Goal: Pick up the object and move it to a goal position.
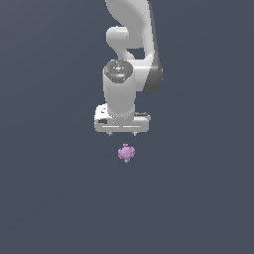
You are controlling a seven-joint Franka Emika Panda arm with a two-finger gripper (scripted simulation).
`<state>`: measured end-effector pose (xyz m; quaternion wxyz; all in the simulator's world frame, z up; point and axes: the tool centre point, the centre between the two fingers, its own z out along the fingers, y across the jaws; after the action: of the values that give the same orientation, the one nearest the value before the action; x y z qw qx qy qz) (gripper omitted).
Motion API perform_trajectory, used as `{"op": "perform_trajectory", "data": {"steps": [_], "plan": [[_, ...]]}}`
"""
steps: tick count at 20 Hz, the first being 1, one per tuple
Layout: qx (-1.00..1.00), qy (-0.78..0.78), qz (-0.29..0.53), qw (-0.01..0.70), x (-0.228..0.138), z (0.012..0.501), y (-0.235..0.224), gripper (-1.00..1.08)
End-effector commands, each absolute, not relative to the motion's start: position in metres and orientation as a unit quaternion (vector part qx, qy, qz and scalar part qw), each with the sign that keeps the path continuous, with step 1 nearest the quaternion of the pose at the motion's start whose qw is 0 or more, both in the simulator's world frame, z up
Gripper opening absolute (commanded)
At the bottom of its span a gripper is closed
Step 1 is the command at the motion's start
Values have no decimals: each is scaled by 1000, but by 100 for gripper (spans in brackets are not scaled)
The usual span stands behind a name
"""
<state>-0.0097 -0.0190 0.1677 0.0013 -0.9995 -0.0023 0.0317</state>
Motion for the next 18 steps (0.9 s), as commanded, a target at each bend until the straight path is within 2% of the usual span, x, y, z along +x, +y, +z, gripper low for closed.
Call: {"op": "perform_trajectory", "data": {"steps": [1,18], "plan": [[-999,-3,32,1,-10,168,-19,100],[-995,96,23,1,-2,144,-13,100]]}}
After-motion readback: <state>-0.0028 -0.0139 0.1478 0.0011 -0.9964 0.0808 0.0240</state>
